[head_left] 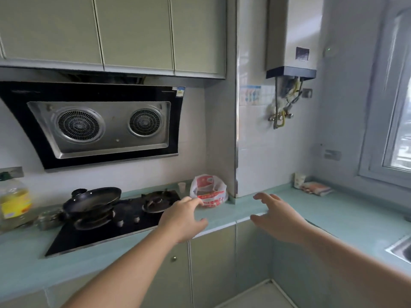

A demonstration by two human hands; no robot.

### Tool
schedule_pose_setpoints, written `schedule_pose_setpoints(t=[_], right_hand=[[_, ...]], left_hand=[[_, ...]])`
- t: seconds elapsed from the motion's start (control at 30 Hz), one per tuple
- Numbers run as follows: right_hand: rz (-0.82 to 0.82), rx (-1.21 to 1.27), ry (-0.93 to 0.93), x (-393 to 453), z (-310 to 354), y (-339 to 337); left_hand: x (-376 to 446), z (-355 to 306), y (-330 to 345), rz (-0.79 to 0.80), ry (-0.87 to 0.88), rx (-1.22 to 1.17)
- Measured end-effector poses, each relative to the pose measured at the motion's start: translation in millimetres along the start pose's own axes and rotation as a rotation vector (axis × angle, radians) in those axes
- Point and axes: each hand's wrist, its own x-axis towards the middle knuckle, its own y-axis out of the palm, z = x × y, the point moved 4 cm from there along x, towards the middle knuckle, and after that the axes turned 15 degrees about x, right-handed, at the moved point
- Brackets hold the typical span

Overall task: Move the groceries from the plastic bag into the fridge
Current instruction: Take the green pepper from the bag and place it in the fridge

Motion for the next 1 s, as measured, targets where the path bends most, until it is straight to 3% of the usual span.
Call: schedule_pose_setpoints(t=[0.17, 0.4, 1.0], right_hand=[[-0.012, 0.005, -0.021, 9.9, -34.9, -27.0], [0.052, 0.015, -0.054, 39.8, -57.1, -10.4], [0.136, -0.194, -0.030, 281.3, -79.0, 83.9]], left_hand=[[16.2, -39.0, 4.1, -0.001, -0.009, 0.014], [42.7, -37.6, 26.6, 0.048, -0.056, 0.042], [246.7, 95.6, 142.8, 0.120, -0.052, -0.019]])
